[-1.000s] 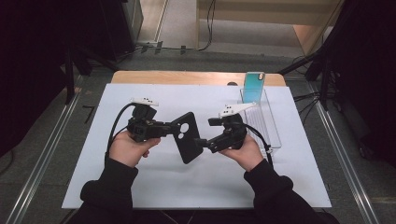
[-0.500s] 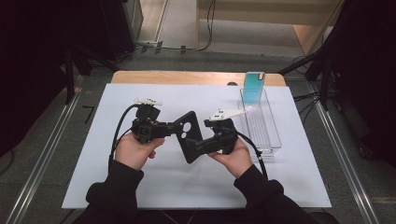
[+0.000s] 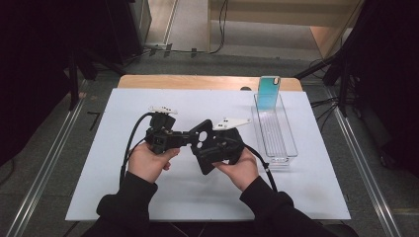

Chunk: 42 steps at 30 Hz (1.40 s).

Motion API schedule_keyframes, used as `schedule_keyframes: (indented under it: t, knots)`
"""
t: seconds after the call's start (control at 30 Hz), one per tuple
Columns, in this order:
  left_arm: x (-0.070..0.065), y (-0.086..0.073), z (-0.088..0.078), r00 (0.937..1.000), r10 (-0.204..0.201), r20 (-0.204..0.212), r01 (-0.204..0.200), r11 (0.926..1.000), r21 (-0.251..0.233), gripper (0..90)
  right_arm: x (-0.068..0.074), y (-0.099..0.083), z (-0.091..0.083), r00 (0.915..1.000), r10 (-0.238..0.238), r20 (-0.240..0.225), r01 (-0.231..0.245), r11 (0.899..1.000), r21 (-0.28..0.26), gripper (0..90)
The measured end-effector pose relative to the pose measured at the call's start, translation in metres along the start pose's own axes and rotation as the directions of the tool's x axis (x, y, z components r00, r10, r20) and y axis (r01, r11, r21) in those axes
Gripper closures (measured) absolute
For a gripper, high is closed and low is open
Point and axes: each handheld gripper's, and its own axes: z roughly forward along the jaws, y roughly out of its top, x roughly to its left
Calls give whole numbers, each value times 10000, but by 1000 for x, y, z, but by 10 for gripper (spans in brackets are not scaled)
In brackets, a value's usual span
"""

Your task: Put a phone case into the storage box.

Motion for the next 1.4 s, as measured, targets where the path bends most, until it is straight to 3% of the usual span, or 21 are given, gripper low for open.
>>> schedule_keyframes:
  t: [0.1,0.27,0.33,0.43,0.63,0.7,0.8,0.87,0.97,1.1,1.27,1.4]
  knots:
    - [-2,0,1,10000,70,-10,-70,10000,23,770,1,-1,2,9999,-65,94,64,9999,159,108]
    - [-2,0,0,9998,170,47,-169,9998,-122,759,1,0,1,10000,-76,54,74,9997,227,126]
    - [-2,1,-3,9999,117,72,-116,9997,-210,638,-1,0,0,10000,-39,38,38,9996,291,128]
    - [-2,3,-10,9999,129,27,-129,9997,-218,575,-6,0,-2,9999,-36,146,31,9994,332,128]
    - [2,1,-21,9985,407,360,-393,9985,-382,428,-21,1,-9,9991,167,387,-175,9996,213,128]
    - [5,-1,-22,9966,531,637,-517,9984,-225,373,-27,3,-13,9990,205,385,-211,9997,157,128]
    - [9,-7,-22,9935,856,744,-848,9963,-145,342,-35,5,-20,9992,259,294,-261,9997,43,128]
    - [11,-12,-21,9893,1272,710,-1254,9917,-297,342,-40,8,-25,9994,258,236,-257,9997,-23,128]
    - [16,-20,-19,9824,1740,679,-1739,9847,-74,300,-46,12,-34,9997,256,-13,-256,9996,-114,128]
    - [28,-32,-18,9839,1488,988,-1487,9888,-85,298,-52,17,-44,9997,144,-187,-146,9998,-134,127]
    - [42,-51,-18,9863,1331,977,-1353,9907,163,298,-61,23,-56,9992,269,-294,-274,9995,-157,127]
    - [49,-64,-20,9869,1409,786,-1421,9898,100,298,-69,28,-67,9992,289,-290,-294,9994,-191,127]
